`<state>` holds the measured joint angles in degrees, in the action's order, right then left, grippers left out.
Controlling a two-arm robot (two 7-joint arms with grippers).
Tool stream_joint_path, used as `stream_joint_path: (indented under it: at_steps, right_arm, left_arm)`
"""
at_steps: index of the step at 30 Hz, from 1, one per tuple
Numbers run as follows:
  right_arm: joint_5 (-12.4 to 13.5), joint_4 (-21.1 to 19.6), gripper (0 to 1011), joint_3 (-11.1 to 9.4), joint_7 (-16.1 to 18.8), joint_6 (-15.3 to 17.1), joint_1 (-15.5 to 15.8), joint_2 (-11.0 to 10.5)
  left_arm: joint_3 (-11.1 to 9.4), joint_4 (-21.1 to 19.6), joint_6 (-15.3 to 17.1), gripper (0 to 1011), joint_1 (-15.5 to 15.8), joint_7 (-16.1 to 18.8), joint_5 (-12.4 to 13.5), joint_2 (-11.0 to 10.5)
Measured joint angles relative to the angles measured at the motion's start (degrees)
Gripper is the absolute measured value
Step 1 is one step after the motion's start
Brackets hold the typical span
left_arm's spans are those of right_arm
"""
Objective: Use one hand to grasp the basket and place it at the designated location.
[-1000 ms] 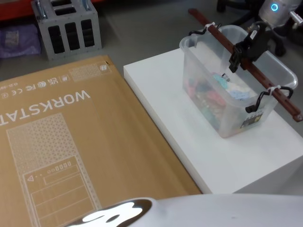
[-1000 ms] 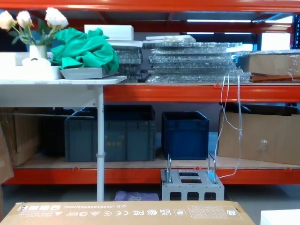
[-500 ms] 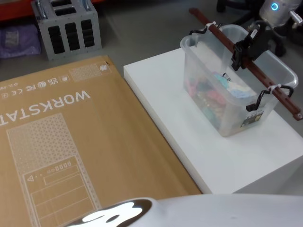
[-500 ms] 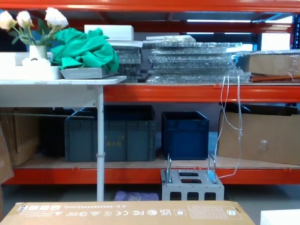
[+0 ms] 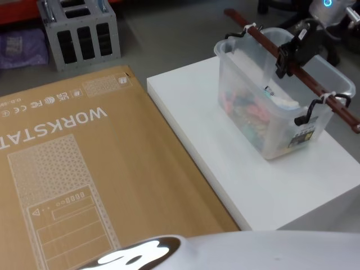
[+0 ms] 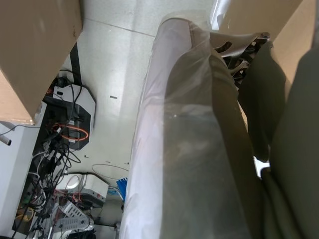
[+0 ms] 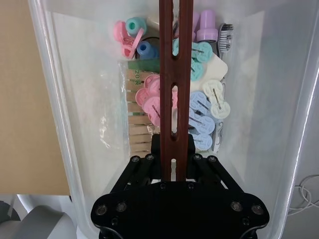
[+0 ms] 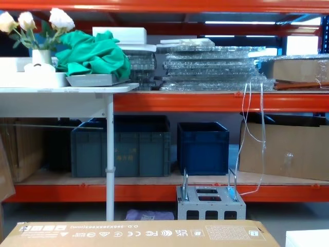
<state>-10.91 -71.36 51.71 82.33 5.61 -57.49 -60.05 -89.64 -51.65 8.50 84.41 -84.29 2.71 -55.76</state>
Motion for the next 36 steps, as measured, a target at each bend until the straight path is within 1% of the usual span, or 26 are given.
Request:
stream_joint_path:
  at_steps: [12,18,23,26,36]
  right_arm:
    - [0.3,-2.1,235,-0.8,0.4,-0.7,-0.8,-1.3]
    - [0.9,-4.1,235,-1.9,0.5,-1.0,-1.5,-2.6]
    - [1.0,-5.2,234,-2.5,0.7,-1.5,-2.0,-3.2]
    - [0.9,-6.7,235,-3.1,1.0,-2.1,-2.7,-3.9]
    - [1.2,-9.4,234,-4.4,1.6,-3.5,-4.3,-4.4]
  left_arm:
    - [0.0,0.0,0.0,0,0.0,0.0,0.0,0.0]
    - [0.0,0.0,0.0,0,0.0,0.0,0.0,0.0]
    - [0.0,0.0,0.0,0,0.0,0.0,0.0,0.0]
    - [0.0,0.0,0.0,0,0.0,0.0,0.0,0.0]
    - [0.0,0.0,0.0,0,0.0,0.0,0.0,0.0]
